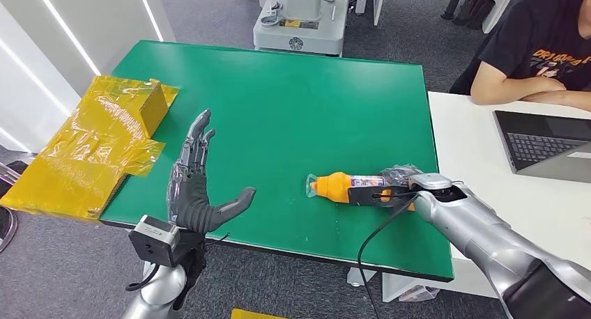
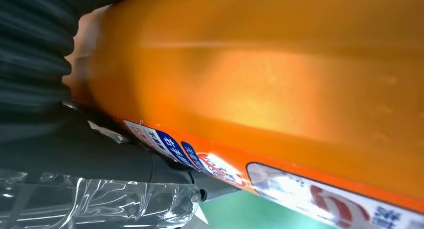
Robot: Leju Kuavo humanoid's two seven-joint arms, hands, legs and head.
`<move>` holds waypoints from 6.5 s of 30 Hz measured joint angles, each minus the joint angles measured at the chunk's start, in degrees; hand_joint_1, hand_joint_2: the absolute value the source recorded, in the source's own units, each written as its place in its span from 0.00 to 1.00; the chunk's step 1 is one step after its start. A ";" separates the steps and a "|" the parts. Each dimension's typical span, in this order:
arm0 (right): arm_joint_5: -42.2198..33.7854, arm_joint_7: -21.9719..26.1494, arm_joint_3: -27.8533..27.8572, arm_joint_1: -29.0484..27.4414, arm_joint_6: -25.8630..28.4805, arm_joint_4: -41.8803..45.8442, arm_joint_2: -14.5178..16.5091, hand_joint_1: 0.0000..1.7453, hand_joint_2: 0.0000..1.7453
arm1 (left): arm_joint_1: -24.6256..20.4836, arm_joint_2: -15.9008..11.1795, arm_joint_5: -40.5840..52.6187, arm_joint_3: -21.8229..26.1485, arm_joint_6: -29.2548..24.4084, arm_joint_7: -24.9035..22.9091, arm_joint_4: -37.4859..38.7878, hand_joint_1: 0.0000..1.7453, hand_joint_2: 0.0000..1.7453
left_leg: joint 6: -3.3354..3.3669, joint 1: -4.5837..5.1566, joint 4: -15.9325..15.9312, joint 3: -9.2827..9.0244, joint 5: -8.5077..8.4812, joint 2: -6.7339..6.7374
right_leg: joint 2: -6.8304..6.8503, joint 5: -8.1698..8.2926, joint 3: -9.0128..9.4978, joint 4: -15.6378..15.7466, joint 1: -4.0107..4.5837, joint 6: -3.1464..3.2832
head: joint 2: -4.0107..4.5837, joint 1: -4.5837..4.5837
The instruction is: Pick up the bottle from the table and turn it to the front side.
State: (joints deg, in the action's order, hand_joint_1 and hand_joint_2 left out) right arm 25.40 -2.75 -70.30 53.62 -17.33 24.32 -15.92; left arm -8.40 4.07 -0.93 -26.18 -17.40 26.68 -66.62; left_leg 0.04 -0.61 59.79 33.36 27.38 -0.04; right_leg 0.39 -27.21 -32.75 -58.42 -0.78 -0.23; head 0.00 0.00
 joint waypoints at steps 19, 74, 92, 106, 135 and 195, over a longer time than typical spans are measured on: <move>-1.83 4.50 12.74 -9.70 28.60 10.33 0.07 1.00 1.00 | 2.25 -0.28 0.91 0.03 -1.34 0.44 -1.10 0.00 1.00 | 0.00 -0.01 -0.03 0.04 0.01 -0.03 | 0.03 -0.01 -0.02 0.00 0.01 0.00 | 0.00 0.00; 4.86 19.50 29.53 -30.14 41.87 39.16 14.17 1.00 1.00 | -3.31 1.42 -12.79 -2.96 11.84 -2.68 -4.94 0.00 1.00 | -0.02 -0.01 -0.05 0.07 -0.02 0.03 | -0.03 -0.01 -0.10 -0.01 0.01 0.01 | 0.00 0.00; 3.56 21.01 28.88 -25.11 37.29 35.30 20.21 1.00 1.00 | -4.37 1.95 -12.55 -2.49 11.08 -2.98 -5.29 0.00 1.00 | -0.03 -0.02 -0.05 0.09 -0.03 0.03 | -0.02 0.00 -0.10 -0.04 0.01 0.01 | 0.00 -0.01; 8.08 22.47 26.81 -24.62 30.21 34.34 21.02 1.00 1.00 | -2.69 2.14 -12.05 -0.20 9.89 -3.24 -5.25 0.00 1.00 | -0.03 -0.02 -0.05 0.09 -0.03 0.03 | -0.02 0.00 -0.11 -0.04 0.01 0.01 | 0.00 0.00; 13.58 24.73 25.80 -24.15 29.48 32.68 19.50 1.00 1.00 | 0.27 2.87 -10.23 2.03 10.40 -3.64 -5.27 1.00 1.00 | -0.03 -0.02 -0.05 0.10 -0.02 0.05 | -0.04 0.00 -0.14 -0.02 0.01 0.01 | 0.00 0.00; 12.59 24.00 25.59 -26.73 32.82 34.27 19.51 0.00 1.00 | 0.06 3.31 -7.74 1.53 9.25 -4.38 -5.22 1.00 1.00 | -0.03 -0.02 -0.05 0.10 -0.02 0.05 | -0.04 0.00 -0.14 -0.02 0.01 0.01 | 0.00 0.00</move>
State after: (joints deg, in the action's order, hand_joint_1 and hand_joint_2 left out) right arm 37.99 21.25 -44.71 26.89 15.50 58.59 3.59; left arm -8.34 7.37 -8.67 -24.65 -8.15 22.29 -71.84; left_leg 0.01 -0.62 59.74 33.46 27.36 0.01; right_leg 0.35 -27.21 -32.89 -58.44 -0.77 -0.22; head 0.00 0.00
